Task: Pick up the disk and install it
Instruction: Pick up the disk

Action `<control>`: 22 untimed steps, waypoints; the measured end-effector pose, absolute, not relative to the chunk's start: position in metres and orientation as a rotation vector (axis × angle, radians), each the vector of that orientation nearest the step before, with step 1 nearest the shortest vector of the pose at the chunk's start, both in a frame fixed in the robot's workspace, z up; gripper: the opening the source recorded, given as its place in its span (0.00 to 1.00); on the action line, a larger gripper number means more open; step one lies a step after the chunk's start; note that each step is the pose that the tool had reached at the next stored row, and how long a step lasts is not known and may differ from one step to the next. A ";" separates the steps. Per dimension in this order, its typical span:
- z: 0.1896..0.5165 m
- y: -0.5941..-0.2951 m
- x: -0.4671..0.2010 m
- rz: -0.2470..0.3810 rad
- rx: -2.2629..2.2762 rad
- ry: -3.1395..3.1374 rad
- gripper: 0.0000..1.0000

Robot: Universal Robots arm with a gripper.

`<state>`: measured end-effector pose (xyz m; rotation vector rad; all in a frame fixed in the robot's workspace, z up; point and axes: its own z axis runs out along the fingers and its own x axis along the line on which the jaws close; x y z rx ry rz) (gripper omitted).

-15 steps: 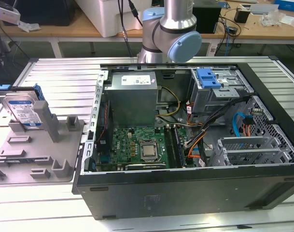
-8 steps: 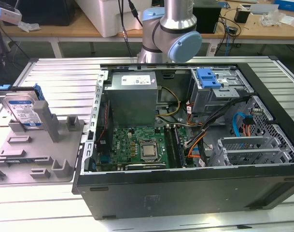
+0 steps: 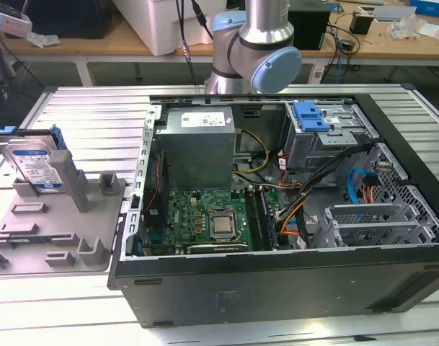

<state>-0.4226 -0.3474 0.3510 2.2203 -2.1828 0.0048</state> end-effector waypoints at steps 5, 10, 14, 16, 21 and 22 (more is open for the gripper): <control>0.349 -0.349 -0.423 0.005 2.220 -2.183 0.44; 0.345 -0.349 -0.422 0.004 2.220 -2.183 0.44; 0.343 -0.349 -0.422 0.004 2.221 -2.183 0.44; 0.342 -0.349 -0.422 0.004 2.221 -2.183 0.44; 0.340 -0.347 -0.422 0.004 2.221 -2.183 0.44; 0.340 -0.346 -0.422 0.004 2.221 -2.183 0.44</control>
